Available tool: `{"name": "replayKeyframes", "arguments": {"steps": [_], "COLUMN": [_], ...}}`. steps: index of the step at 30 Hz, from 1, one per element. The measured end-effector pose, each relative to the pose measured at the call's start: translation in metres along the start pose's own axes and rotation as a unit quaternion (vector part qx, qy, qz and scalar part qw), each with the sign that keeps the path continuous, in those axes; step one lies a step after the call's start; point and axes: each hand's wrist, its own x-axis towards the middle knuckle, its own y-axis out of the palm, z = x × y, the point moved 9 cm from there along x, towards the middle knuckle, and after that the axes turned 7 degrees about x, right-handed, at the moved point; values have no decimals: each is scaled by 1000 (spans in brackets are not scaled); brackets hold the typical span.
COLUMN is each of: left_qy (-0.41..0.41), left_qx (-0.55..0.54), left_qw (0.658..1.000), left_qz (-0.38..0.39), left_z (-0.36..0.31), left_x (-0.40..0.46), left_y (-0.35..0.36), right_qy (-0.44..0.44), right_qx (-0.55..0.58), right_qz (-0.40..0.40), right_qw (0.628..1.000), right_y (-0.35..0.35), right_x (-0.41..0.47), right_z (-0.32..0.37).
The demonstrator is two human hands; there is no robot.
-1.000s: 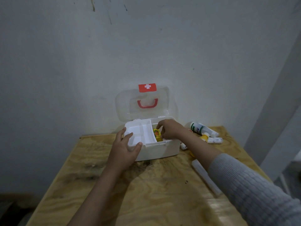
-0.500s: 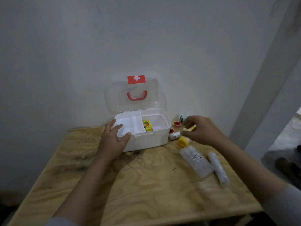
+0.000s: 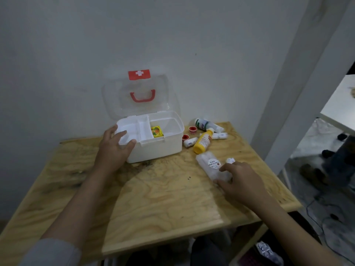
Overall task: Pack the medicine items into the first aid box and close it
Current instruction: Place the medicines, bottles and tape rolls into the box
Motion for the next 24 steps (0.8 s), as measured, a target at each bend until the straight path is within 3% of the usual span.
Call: {"name": "replayKeyframes", "arguments": {"steps": [6,18,24], "left_qy": [-10,-37,-38], "left_qx": [-9,-15,1], "left_qw": [1000,999,998], "left_qz": [16,34,55], "left_z": [-4,-4,3], "left_x": [1,-1,-2], "left_y": [2,-4,-6], "right_qy": [7,-62,-127], "right_qx": [-18,150,174], "right_qz": [-11,-87,-74], "right_qw": [1000,983,974], "right_y": [7,-56,-73], "right_x": [1,16,56], "right_z": [5,31,85]}}
